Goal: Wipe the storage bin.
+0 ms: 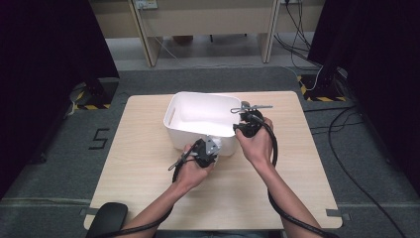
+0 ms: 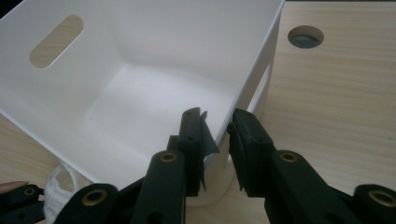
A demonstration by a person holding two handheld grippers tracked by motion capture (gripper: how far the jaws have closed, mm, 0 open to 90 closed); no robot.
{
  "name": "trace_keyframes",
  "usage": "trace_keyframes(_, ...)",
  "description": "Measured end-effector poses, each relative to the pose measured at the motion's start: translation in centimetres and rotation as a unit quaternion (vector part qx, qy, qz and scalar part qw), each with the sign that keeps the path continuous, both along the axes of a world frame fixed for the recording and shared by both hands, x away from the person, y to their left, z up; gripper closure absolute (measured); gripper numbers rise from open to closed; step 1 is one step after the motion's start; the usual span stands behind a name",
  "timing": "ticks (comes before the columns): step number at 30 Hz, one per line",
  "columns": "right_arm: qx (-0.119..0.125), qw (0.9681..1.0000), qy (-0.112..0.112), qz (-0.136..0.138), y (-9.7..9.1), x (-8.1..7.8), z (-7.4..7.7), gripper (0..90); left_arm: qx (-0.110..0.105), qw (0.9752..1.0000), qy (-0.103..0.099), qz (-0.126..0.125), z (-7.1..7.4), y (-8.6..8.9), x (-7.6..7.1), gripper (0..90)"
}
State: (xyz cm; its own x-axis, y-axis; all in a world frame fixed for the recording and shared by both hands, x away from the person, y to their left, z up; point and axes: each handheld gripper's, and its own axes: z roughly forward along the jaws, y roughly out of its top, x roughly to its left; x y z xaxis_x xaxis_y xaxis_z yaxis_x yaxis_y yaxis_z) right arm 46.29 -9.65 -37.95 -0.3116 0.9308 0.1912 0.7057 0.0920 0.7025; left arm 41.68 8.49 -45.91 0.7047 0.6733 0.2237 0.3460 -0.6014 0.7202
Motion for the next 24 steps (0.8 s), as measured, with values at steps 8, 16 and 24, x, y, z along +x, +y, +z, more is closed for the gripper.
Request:
trace_keyframes(8, 0.001, 1.0000, 0.000, 0.000, 0.04, -0.02, 0.00, 74.9, 0.005, 1.0000, 0.004, -0.001, -0.24, -0.07, 0.10, 79.0)
trace_keyframes(16, 0.000, 1.0000, 0.000, 0.000, 0.03, 0.00, 0.00, 74.9, 0.008, 1.0000, 0.006, -0.002, -0.26, -0.27, 0.11, 79.0)
trace_keyframes(24, 0.001, 1.0000, 0.001, -0.001, 0.04, 0.00, 0.00, 75.0, 0.005, 1.0000, 0.006, -0.005, -0.21, -0.71, 0.07, 79.0)
